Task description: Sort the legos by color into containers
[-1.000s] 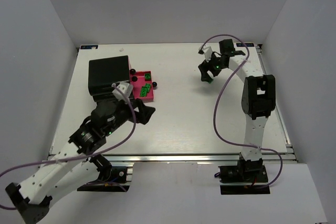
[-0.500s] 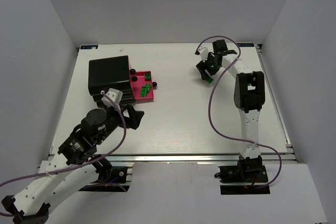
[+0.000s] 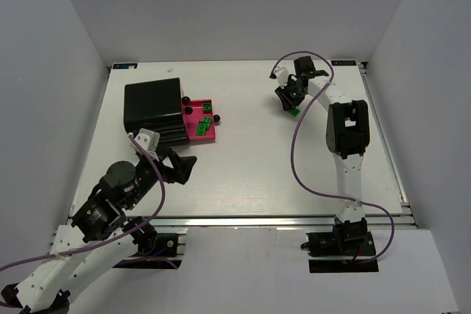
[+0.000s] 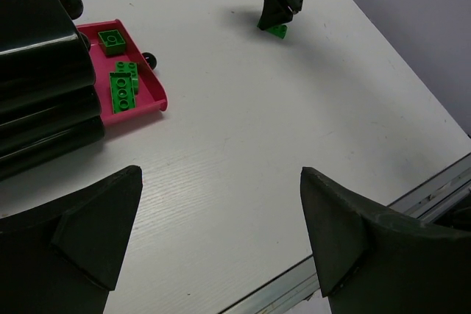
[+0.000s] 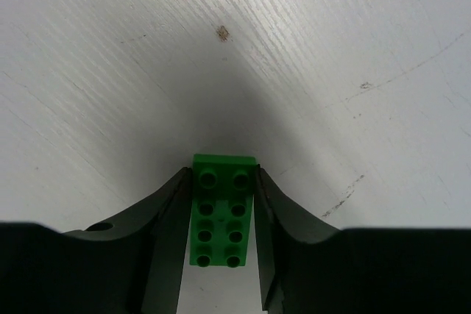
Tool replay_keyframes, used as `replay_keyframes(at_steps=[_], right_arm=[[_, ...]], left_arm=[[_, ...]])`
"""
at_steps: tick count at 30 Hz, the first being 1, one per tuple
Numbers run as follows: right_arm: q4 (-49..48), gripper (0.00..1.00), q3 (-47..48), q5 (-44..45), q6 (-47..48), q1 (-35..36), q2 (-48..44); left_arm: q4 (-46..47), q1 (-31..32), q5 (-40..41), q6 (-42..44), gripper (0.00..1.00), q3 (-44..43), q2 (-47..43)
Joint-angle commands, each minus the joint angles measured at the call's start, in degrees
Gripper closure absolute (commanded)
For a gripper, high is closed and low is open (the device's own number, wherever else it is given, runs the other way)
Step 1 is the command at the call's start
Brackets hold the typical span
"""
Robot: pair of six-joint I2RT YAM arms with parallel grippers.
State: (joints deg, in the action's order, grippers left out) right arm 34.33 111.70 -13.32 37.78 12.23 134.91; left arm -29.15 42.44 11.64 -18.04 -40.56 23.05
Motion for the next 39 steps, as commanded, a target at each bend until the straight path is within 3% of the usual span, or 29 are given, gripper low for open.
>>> replay_keyframes(at_steps=[1,7,12,19,23,27,32,35,38,39], right_arm=[[6.5,0.81,-0.9,-1.6,0.3,-0.4,0.0],[9.6,0.86,-3.4,-13.7,1.7,3.8,-7.9],[8.3,0.88,-1.6,-16.1,-3.6,15.1,-11.6],[-1.1,0.86,8.8,-18.6,-30.5,21.7,-6.3],[-10.5,0.87,8.7,-13.9,-46.4,23.5,-5.2],[-17.4,0.87,7.2,-10.0,-54.6,24.9,-5.0],[-18.8,0.90,11.2,-7.2,-58.3,26.2,-1.2],[-23.9,0.87,8.8,-7.6,-61.6,26.4,-1.1],[-24.5,0.78,10.9,-7.1,-62.7,26.6,0.8],[-24.6,0.69,11.3,-7.2,-63.0,26.9,1.2]], left_arm=[[-0.1,-0.3,0.6,0.4,0.02,0.0,-0.5],[0.4,-0.9,-0.6,0.6,0.02,0.0,-0.4],[0.1,-0.9,-0.1,0.5,0.02,0.0,-0.6],[0.0,-0.9,0.8,0.2,0.02,0.0,-1.3],[-0.1,-0.9,0.9,0.3,0.02,0.0,-1.1],[-0.1,-0.9,1.1,0.3,0.02,0.0,-0.7],[-0.3,-0.9,1.8,0.0,0.02,0.1,-0.2],[-0.5,-0.9,2.2,-0.2,0.02,0.0,-0.1],[-0.8,-0.9,3.0,-0.3,0.02,0.0,-0.4],[-0.8,-0.9,3.1,-0.4,0.02,0.0,-0.5]])
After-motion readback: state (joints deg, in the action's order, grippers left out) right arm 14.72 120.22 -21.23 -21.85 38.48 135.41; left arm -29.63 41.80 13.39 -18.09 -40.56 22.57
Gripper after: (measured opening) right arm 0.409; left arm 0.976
